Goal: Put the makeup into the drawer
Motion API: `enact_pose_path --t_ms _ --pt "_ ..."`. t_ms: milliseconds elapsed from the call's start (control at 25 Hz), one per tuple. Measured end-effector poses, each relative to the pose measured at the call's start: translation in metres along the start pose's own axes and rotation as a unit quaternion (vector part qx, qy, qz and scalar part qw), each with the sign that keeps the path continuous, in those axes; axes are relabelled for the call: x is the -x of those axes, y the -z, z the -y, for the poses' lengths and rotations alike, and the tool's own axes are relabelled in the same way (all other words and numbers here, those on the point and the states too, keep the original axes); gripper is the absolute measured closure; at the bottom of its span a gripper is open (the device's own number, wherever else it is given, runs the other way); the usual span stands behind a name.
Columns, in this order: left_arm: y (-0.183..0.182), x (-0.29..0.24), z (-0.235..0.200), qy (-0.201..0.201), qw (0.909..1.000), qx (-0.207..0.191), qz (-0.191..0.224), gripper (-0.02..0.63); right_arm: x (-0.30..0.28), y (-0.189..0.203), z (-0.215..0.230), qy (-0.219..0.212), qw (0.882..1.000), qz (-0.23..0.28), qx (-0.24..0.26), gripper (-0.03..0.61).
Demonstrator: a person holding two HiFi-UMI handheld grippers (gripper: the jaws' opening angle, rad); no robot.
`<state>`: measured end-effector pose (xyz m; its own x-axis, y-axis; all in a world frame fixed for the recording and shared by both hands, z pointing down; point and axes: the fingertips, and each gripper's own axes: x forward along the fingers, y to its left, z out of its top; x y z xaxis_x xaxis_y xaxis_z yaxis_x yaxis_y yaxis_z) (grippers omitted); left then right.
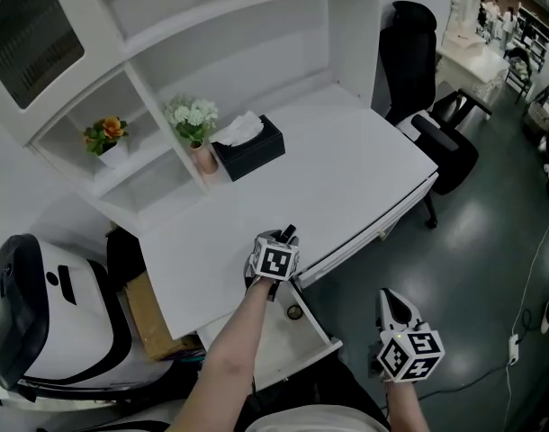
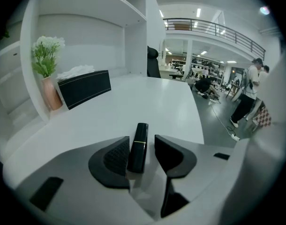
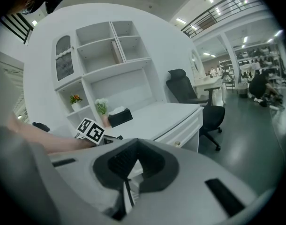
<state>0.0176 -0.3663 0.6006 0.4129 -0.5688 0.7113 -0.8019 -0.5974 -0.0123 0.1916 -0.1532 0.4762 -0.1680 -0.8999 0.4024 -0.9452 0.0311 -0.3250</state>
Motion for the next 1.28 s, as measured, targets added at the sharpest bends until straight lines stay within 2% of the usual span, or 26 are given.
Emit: enact_pose_path --t_ms 240,520,640,920,1160,1280 --pt "-0.002 -0.001 0.009 0.005 0.9996 -0.029 -0.001 0.509 0.002 -0.002 0.002 0.001 1.0 0.003 -0.006 0.577" --pt "0.0 0.004 0.009 -0.008 0.9999 -0.013 -0.005 0.512 0.007 0.001 -0.002 -0.006 1.0 0.004 -0.008 0.576" --pt "0.008 0.012 0.019 0.006 1.0 -0.003 -0.005 0.512 0.009 0.001 -0.005 -0.011 1.0 0.005 -0.007 0.576" --pt "0.01 0.056 0.031 0.019 0.9985 0.008 0.05 0.512 0.007 0.001 -0.019 -0.026 1.0 0.004 -0.002 0.576" --pt "-0.001 0.106 0.031 0.01 0.995 -0.004 0.1 0.512 0.006 0.003 -0.039 -0.045 0.999 0.006 0.002 0.576" --pt "-0.003 0.132 0.031 0.01 0.9922 0.003 0.124 0.512 0.005 0.005 -0.052 -0.056 0.998 0.003 0.008 0.575"
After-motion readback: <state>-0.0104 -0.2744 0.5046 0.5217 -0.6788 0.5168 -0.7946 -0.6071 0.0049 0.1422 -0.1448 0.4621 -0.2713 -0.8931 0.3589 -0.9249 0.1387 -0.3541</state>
